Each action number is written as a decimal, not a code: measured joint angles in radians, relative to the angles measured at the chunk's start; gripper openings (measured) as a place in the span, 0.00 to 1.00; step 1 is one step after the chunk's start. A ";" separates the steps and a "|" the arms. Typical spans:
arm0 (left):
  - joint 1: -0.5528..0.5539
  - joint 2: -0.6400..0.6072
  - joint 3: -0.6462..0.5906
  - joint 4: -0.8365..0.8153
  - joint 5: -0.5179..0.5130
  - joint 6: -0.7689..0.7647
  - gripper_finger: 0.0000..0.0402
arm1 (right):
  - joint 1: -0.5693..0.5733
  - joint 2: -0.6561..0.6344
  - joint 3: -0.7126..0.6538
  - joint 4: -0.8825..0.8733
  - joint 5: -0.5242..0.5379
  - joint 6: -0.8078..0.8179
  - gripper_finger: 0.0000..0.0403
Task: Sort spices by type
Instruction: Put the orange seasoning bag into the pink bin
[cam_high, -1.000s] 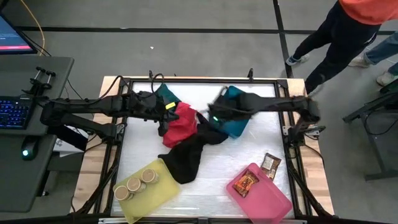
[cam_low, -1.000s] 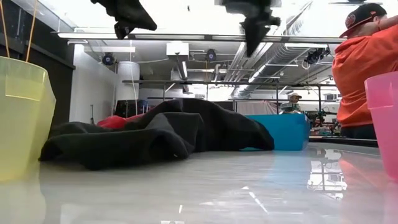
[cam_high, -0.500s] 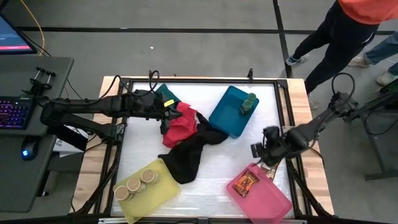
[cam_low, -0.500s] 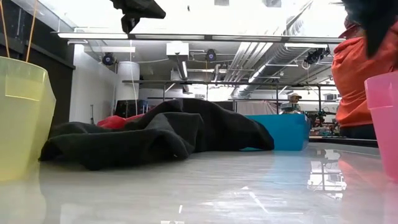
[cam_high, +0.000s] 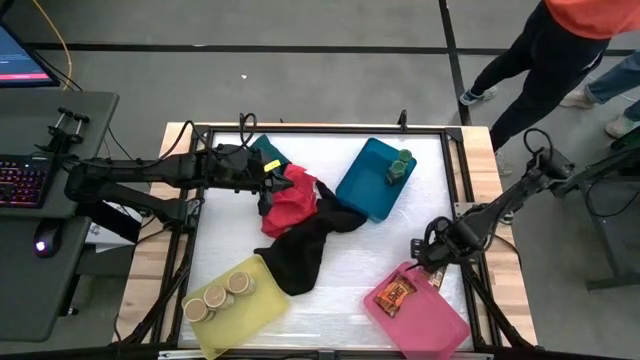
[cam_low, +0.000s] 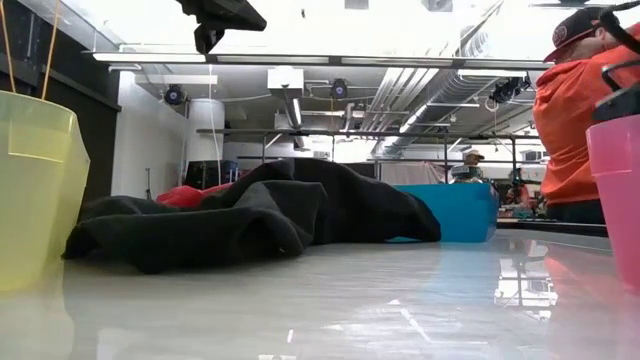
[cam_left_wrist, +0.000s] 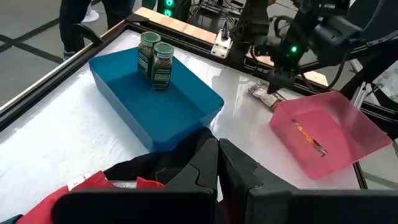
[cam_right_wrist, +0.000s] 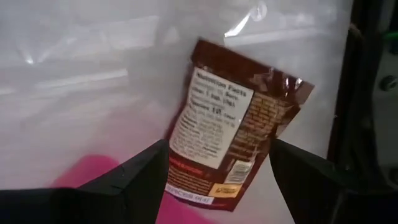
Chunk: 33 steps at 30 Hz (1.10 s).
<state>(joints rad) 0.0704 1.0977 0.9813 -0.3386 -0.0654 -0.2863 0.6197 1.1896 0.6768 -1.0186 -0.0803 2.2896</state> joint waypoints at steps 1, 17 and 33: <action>0.000 0.000 0.000 0.000 0.000 0.000 0.00 | 0.000 0.000 -0.015 0.025 -0.014 0.006 0.67; 0.001 0.000 0.000 -0.002 0.000 0.001 0.00 | -0.025 -0.001 -0.184 0.213 -0.084 0.016 0.67; 0.001 0.000 0.000 -0.002 -0.033 0.002 0.00 | -0.023 0.000 -0.162 0.094 -0.014 -0.106 0.08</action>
<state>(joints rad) 0.0715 1.0977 0.9810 -0.3401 -0.0982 -0.2840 0.5963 1.1896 0.5147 -0.9247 -0.0942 2.1838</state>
